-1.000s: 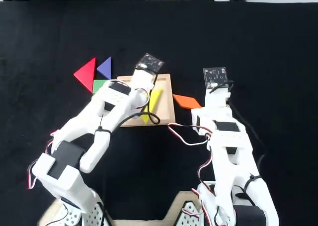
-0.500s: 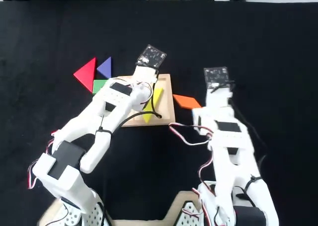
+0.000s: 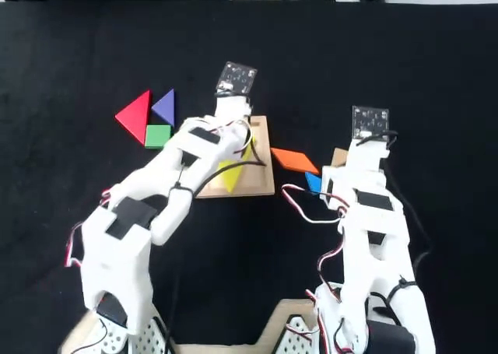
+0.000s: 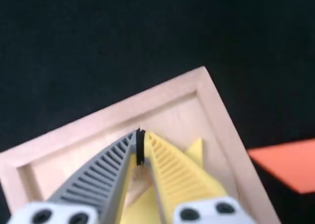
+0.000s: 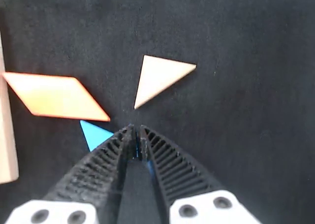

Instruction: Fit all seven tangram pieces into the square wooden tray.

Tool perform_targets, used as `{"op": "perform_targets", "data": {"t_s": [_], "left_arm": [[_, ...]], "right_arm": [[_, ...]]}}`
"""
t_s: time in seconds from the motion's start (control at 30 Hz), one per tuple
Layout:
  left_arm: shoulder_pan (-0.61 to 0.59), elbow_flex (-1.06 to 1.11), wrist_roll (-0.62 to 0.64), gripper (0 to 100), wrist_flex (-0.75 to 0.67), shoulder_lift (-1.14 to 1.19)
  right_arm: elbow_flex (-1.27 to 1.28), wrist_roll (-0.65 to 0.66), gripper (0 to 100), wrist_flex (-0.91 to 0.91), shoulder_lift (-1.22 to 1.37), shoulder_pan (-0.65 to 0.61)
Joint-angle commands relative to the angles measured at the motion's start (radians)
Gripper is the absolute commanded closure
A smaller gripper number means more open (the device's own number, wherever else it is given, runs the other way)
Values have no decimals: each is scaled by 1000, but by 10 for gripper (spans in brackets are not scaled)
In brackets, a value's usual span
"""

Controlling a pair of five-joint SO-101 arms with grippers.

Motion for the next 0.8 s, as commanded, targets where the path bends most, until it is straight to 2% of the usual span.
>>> {"op": "perform_targets", "data": {"t_s": [0.0, 0.13, 0.37, 0.57, 0.77], "left_arm": [[-2, -154, 28, 963, 81, 20], [18, -229, 28, 963, 195, 29], [151, -228, -32, 963, 276, 28], [142, -220, -29, 963, 284, 28], [194, -219, -35, 963, 400, 20]], "right_arm": [[-25, -11, 987, -32, -27, 14], [-25, -11, 987, -32, -27, 12], [-25, -11, 987, -34, -27, 18], [-30, -18, 987, -34, -27, 44], [-30, -18, 987, -34, -27, 51]]}}
